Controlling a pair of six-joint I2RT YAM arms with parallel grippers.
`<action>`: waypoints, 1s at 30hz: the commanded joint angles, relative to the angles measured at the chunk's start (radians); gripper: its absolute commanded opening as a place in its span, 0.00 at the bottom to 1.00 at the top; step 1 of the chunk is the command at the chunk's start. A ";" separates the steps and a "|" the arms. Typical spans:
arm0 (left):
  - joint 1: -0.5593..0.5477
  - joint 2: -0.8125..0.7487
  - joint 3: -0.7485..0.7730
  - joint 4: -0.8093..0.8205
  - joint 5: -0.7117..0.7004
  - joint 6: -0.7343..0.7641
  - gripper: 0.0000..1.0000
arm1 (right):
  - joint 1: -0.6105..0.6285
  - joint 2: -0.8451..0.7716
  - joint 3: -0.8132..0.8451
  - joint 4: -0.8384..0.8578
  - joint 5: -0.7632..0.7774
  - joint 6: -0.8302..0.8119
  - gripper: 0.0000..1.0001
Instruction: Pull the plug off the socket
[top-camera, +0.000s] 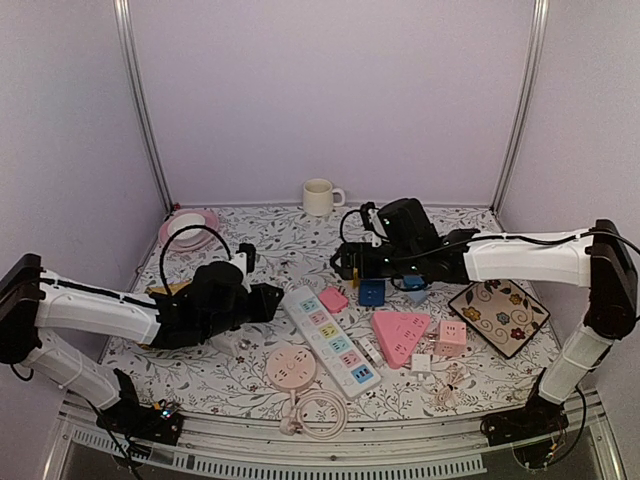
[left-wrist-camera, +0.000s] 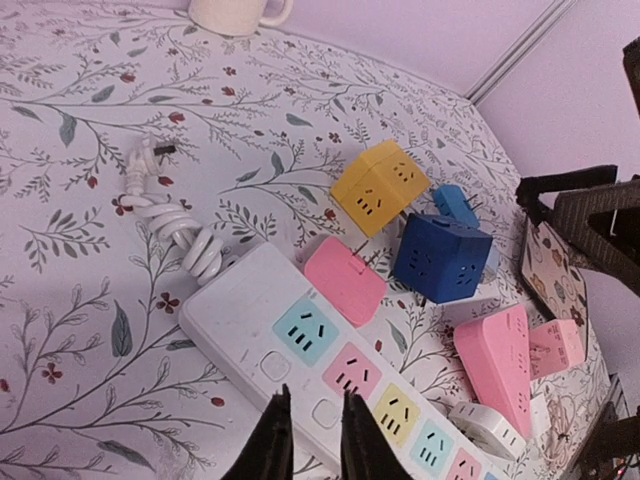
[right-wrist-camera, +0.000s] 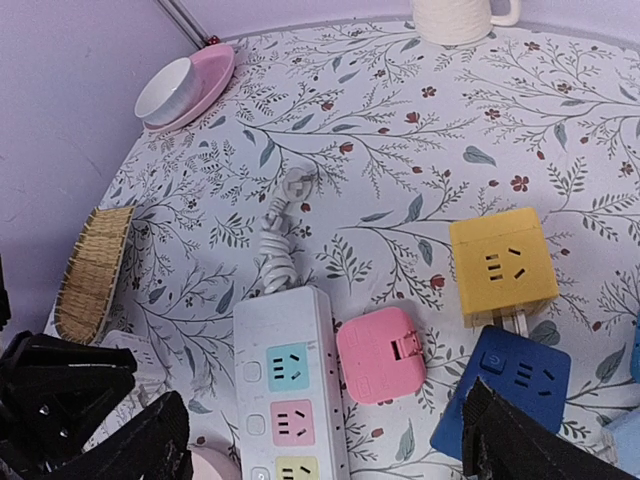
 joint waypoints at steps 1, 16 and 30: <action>-0.015 -0.110 -0.037 -0.063 -0.029 0.031 0.21 | 0.003 -0.103 -0.078 0.005 0.062 -0.002 0.99; 0.058 -0.369 -0.060 -0.311 -0.103 0.111 0.95 | -0.125 -0.442 -0.409 -0.006 0.296 -0.034 0.99; 0.330 -0.411 -0.027 -0.389 0.044 0.164 0.97 | -0.640 -0.602 -0.616 0.231 0.221 -0.162 0.99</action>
